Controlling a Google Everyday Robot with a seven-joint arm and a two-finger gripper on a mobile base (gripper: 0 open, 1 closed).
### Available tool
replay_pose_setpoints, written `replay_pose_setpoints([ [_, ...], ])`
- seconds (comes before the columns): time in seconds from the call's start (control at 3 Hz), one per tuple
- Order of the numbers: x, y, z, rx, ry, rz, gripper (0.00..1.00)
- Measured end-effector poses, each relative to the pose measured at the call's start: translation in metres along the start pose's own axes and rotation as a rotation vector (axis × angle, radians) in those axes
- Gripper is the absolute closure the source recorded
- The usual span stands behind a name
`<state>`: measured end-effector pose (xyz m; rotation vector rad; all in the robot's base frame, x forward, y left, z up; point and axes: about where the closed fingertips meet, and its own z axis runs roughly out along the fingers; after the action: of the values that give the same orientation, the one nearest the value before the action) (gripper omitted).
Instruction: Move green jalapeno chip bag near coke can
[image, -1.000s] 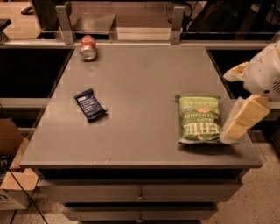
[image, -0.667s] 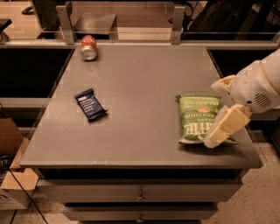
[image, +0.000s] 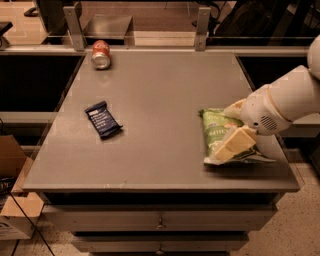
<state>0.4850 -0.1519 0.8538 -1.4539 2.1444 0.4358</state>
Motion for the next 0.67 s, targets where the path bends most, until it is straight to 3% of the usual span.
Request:
replay_pose_setpoints([
  [0.33, 0.002, -0.006, 0.008, 0.016, 0.021, 0.004, 0.41],
  [0.67, -0.011, -0.009, 0.0, 0.051, 0.018, -0.029, 0.65],
])
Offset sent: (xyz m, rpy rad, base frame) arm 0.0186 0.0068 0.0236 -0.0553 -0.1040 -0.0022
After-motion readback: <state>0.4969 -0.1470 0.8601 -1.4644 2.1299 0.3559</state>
